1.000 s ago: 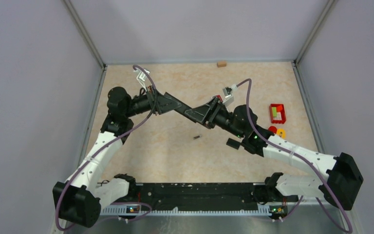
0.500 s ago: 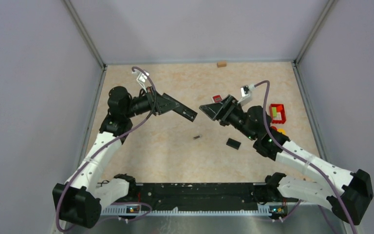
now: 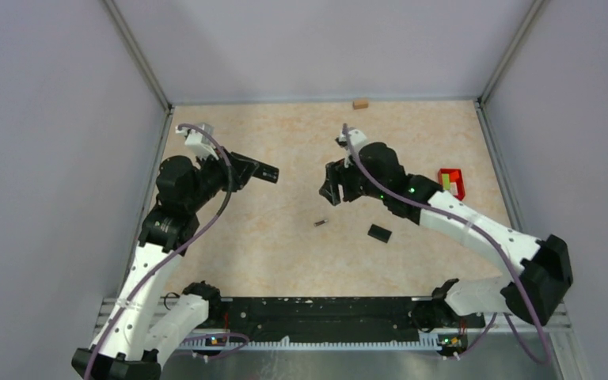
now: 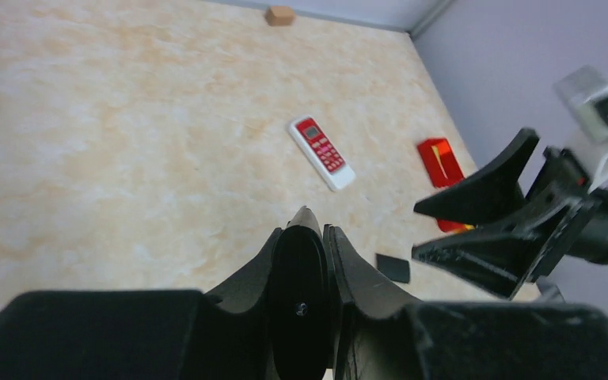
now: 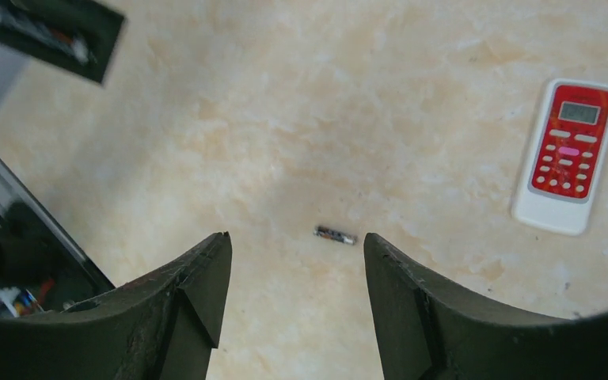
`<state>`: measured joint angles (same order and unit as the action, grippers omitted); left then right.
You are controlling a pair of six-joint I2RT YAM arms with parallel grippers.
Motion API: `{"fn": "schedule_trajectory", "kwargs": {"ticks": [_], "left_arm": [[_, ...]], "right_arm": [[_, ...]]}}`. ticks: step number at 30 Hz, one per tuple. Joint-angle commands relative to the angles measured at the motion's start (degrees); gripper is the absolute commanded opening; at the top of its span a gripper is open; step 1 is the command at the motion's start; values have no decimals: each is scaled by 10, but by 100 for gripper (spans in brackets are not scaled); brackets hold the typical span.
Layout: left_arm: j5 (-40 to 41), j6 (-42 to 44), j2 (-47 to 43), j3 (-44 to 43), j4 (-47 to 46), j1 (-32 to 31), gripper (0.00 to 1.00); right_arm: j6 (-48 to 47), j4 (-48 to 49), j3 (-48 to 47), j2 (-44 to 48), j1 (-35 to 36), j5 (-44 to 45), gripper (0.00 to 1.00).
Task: Load the batteries into the remote control
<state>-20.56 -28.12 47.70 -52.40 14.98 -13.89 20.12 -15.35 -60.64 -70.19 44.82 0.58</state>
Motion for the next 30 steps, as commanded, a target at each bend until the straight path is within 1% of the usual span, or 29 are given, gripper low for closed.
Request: {"fn": "schedule_trajectory", "kwargs": {"ticks": [1, 2, 3, 4, 7, 14, 16, 20, 22, 30], "left_arm": [[140, 11, -30, 4, 3, 3, 0], [150, 9, -34, 6, 3, 3, 0], [158, 7, -38, 8, 3, 3, 0], [164, 7, -39, 8, 4, 3, 0], [166, 11, -41, 8, 7, 3, 0], [153, 13, -32, 8, 7, 3, 0], [169, 11, -31, 9, 11, 4, 0], [251, 6, -34, 6, 33, 4, 0], [272, 6, -36, 6, 39, 4, 0], [279, 10, -38, 6, 42, 4, 0]], "right_arm": [[-166, -115, -58, -86, 3, -89, 63], [-190, -138, -73, -110, 11, -67, 63], [-230, -153, -82, -133, 28, -21, 63], [-246, -163, -88, -151, 40, 9, 63], [-319, -176, -101, -207, 68, 39, 63], [-393, -188, -136, -290, 82, 18, 60], [-406, -190, -144, -309, 83, 18, 58], [-430, -174, -147, -333, 83, 21, 56], [-441, -167, -150, -343, 83, 18, 56], [-472, -160, -173, -387, 80, 0, 52]]}}
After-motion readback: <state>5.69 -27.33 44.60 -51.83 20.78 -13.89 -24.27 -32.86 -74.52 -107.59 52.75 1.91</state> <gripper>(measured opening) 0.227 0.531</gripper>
